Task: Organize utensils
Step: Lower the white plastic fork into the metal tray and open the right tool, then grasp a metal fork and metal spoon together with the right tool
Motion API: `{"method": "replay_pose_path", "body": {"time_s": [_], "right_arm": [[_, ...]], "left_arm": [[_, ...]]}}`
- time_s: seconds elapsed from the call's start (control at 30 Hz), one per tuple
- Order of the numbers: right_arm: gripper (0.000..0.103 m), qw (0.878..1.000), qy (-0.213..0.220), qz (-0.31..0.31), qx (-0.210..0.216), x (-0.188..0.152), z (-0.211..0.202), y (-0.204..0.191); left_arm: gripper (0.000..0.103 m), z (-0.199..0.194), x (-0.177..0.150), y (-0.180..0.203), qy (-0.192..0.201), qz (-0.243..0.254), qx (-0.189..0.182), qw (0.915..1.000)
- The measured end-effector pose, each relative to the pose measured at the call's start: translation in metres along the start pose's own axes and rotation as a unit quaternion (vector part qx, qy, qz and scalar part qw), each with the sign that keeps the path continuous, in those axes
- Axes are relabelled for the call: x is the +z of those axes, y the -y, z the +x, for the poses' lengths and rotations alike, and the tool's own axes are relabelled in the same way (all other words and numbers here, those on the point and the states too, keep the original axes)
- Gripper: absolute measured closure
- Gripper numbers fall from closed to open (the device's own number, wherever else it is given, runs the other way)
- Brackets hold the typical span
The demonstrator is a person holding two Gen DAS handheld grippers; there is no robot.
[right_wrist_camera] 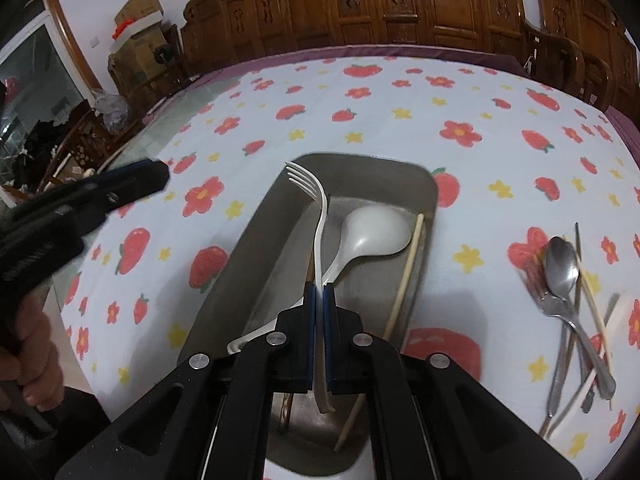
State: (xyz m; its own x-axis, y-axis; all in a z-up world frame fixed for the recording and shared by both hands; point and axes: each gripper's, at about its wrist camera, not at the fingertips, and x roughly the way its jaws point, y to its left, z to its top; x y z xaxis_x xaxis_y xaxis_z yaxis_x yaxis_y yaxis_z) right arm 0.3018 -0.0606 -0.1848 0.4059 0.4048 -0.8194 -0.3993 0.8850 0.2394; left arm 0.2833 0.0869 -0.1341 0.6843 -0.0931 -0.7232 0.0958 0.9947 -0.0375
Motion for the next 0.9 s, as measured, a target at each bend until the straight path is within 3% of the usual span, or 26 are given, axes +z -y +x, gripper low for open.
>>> {"method": "replay_pose_path", "body": {"time_s": [0.3,0.57,0.67,0.77,0.9], "right_arm": [[0.098,1.000,-0.022,-0.005,-0.006,-0.008,0.020,-0.006],[0.097,1.000,-0.011,-0.024,0.007,-0.010,0.012,-0.013],[0.097,0.999,0.000,-0.034,0.009,-0.010,0.002,-0.012],[0.097,0.999,0.021,-0.043,0.009,-0.013,-0.020,-0.006],[0.097,0.997,0.051,-0.051,-0.007,-0.021,-0.057,0.014]], "left_arm": [[0.087,-0.002,0.000,0.000,0.002,-0.001,-0.002,1.0000],[0.087,-0.004,0.000,0.006,0.002,0.003,-0.001,1.0000],[0.086,-0.006,0.001,0.012,0.004,0.002,-0.003,1.0000],[0.077,-0.008,0.001,0.020,0.008,0.002,-0.006,0.9999],[0.072,-0.006,0.002,0.036,0.008,0.003,-0.021,0.9997]]}}
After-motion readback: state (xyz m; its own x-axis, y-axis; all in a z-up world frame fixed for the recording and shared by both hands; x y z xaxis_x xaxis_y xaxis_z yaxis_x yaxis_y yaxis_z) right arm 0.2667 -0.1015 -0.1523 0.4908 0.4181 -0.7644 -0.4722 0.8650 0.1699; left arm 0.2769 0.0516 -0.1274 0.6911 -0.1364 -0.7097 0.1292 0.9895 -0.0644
